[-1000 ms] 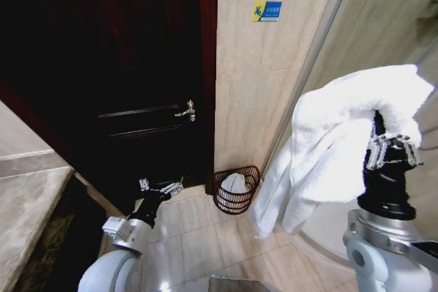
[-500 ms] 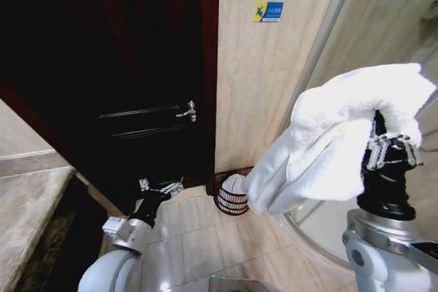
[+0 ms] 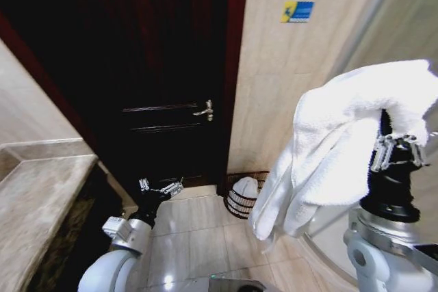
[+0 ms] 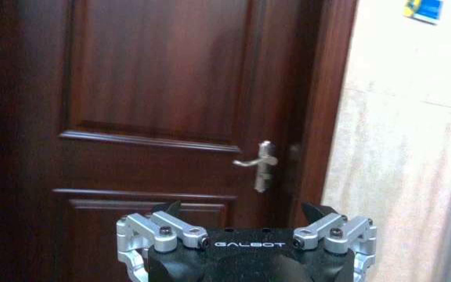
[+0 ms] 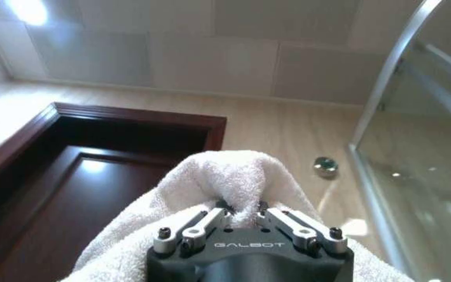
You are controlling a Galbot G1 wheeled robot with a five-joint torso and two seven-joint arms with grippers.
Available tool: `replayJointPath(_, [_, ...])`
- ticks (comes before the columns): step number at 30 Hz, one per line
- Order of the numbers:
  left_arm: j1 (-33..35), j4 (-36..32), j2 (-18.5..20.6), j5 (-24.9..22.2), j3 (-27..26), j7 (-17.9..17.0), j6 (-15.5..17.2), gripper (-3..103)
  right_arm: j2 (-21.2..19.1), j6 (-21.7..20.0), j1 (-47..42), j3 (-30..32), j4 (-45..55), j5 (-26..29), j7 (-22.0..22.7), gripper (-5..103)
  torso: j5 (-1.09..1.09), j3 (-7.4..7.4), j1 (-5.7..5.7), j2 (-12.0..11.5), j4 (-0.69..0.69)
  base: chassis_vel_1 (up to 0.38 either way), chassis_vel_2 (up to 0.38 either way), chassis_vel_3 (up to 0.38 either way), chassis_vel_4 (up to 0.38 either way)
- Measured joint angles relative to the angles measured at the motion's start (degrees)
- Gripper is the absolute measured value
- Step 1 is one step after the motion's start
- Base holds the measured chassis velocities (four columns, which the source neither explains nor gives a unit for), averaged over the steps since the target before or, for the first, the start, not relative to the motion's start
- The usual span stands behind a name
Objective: Discard the used towel into the hamper.
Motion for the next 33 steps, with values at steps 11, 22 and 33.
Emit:
replayJointPath(11, [0.0,0.0,0.0,0.0,0.0,0.0,0.0,100,0.1,-0.4,-0.1,0.1,0.0,-0.3,-0.1,12,0.01,-0.01,-0.02,0.0,-0.01,0.016,0.020,0.017,0.012])
replayJointPath(22, [0.0,0.0,0.0,0.0,0.0,0.0,0.0,100,0.1,-0.7,-0.1,0.6,0.0,-0.5,-0.1,12,0.00,-0.02,-0.02,0.0,-0.02,0.000,0.000,0.000,0.000])
replayJointPath(33, [0.0,0.0,0.0,0.0,0.0,0.0,0.0,100,0.0,-2.1,0.0,1.2,0.0,-1.2,2.0,12,0.01,-0.04,-0.04,0.0,-0.01,0.000,0.000,0.000,0.000])
